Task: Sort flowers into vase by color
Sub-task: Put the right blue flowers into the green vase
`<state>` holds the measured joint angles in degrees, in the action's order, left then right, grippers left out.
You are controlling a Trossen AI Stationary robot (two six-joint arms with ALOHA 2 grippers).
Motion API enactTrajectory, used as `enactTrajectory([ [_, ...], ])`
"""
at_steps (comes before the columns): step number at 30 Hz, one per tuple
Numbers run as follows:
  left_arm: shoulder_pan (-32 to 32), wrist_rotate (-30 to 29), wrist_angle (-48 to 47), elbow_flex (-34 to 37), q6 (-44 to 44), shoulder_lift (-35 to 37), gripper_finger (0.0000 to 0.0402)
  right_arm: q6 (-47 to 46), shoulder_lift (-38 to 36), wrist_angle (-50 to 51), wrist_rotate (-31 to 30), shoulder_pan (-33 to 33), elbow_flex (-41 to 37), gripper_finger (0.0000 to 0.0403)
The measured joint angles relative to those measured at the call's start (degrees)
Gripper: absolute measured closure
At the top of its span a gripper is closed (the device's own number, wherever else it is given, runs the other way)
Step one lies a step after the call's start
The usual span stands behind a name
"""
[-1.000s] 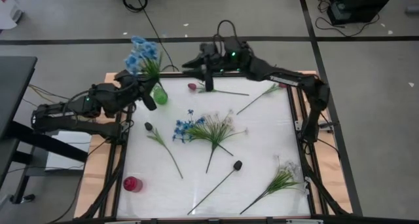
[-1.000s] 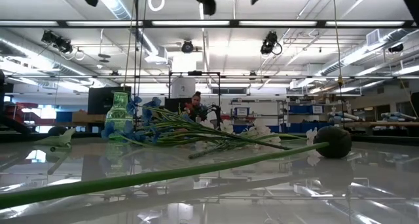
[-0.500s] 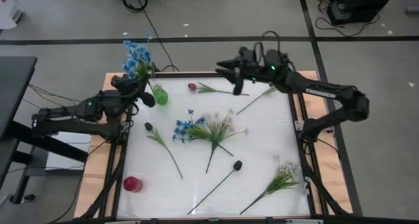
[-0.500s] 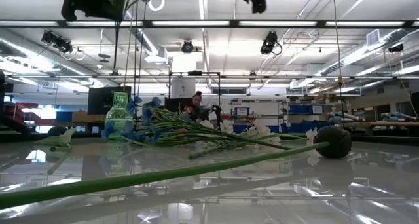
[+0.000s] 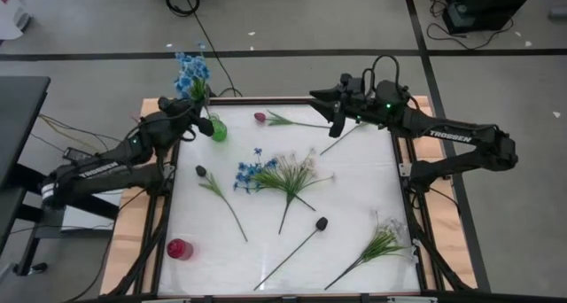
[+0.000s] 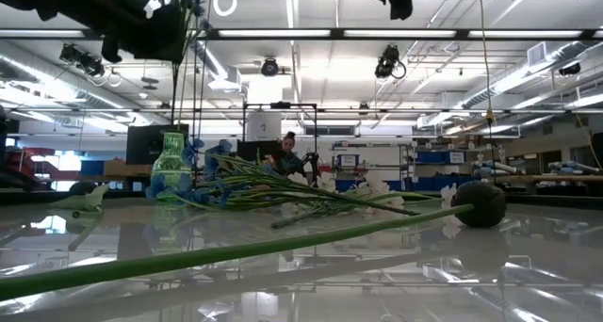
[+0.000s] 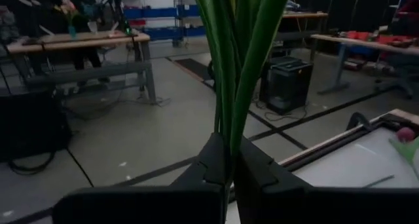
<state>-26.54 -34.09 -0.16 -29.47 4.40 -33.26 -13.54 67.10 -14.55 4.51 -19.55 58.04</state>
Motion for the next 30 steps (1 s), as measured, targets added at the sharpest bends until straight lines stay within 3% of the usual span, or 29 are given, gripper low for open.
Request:
enactTrajectory([
  [4,-4.28,5.76,1.00,0.04,0.89,-0.07,0.0389,0.02,-0.46,0.19,-0.04,0.00,0.00,0.0243],
  [12,-7.55,9.65,1.05,0.04,0.97,-0.09,0.0389,1.57,-0.75,0.64,-0.44,-0.02,0.00,0.0243],
  [30,-7.73,13.41,1.25,0.04,1.51,-0.04,0.0388,1.75,-3.02,0.01,-0.42,-1.16,0.00,0.0243],
])
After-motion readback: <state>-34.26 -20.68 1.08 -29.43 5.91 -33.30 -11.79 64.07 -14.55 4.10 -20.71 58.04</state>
